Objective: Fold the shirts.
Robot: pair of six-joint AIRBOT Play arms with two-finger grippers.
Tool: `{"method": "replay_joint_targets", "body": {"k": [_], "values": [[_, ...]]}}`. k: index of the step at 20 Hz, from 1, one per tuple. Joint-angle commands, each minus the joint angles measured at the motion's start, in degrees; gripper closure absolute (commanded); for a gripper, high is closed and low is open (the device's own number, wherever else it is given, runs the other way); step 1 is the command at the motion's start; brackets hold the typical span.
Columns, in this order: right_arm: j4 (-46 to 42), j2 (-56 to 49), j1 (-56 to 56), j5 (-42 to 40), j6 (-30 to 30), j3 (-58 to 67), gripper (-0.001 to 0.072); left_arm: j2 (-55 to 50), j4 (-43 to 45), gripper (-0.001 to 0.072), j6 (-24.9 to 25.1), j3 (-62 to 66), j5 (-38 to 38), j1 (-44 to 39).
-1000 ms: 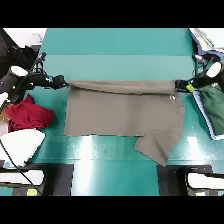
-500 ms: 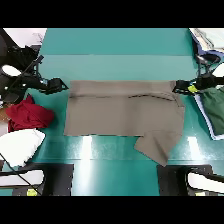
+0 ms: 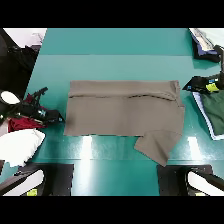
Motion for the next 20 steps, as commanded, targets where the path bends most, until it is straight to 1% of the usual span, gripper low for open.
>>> {"method": "replay_joint_targets", "body": {"k": [1,5,12,14,15,16,18,20], "values": [[1.77,1.01,-0.35,1.51,-0.63,0.07,0.0282,1.95,0.52,0.0286,-1.16,-5.51,0.24,0.04],[1.81,1.01,-0.33,1.68,-0.63,0.07,0.0283,1.88,0.44,0.0286,-1.14,-8.15,2.05,0.04],[1.77,1.01,-0.35,1.68,-0.61,0.07,0.0282,1.81,-3.91,0.0292,-0.87,-10.99,7.32,0.04],[1.62,1.01,-0.72,3.08,-0.61,-0.07,0.0282,1.81,-5.31,0.0565,-0.83,-10.97,7.54,0.04],[1.62,1.18,-1.09,4.15,-0.61,-0.74,0.0282,1.84,-6.32,0.0592,-0.63,-10.97,7.65,0.04],[1.38,1.97,-1.86,4.96,-0.61,-2.73,0.0282,1.84,-7.04,0.0679,0.63,-10.84,7.54,0.04],[0.42,4.83,-4.68,6.03,-0.35,-9.7,0.0282,1.84,-7.3,0.0682,1.77,-9.51,7.23,0.04],[-4.02,8.66,-8.9,7.56,1.49,-19.12,0.0281,1.84,-7.32,0.0682,1.79,-7.26,6.47,0.04]]}}
